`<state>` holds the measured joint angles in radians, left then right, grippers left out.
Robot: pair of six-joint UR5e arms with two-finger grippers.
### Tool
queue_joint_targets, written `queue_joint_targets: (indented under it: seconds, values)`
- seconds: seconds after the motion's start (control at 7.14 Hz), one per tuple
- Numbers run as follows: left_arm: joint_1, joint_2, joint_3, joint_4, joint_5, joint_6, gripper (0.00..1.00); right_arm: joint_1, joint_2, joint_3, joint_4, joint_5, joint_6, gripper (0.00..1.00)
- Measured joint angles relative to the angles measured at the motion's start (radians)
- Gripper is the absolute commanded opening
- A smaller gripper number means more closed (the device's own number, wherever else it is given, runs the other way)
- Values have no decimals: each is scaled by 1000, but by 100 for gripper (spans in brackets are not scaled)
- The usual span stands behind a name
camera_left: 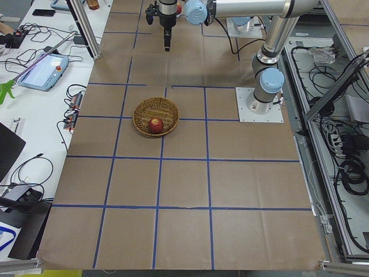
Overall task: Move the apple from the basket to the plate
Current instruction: 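Open the right gripper to release the apple and lift away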
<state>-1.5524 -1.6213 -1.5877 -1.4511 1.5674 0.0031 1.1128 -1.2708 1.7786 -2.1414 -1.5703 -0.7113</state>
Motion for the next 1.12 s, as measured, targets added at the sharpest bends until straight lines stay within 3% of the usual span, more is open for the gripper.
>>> queue_joint_targets:
  seconds: [0.14, 0.56, 0.84, 1.12]
  values:
    - [0, 0, 0, 0, 0, 0, 99, 7, -29, -35, 50, 5, 8, 100]
    - [0, 0, 0, 0, 0, 0, 99, 99, -115, -211, 384, 13, 165, 100]
    - [0, 0, 0, 0, 0, 0, 99, 215, -201, -236, 546, 13, 361, 100]
    - [0, 1, 0, 0, 0, 0, 99, 334, -284, -217, 617, 15, 542, 100]
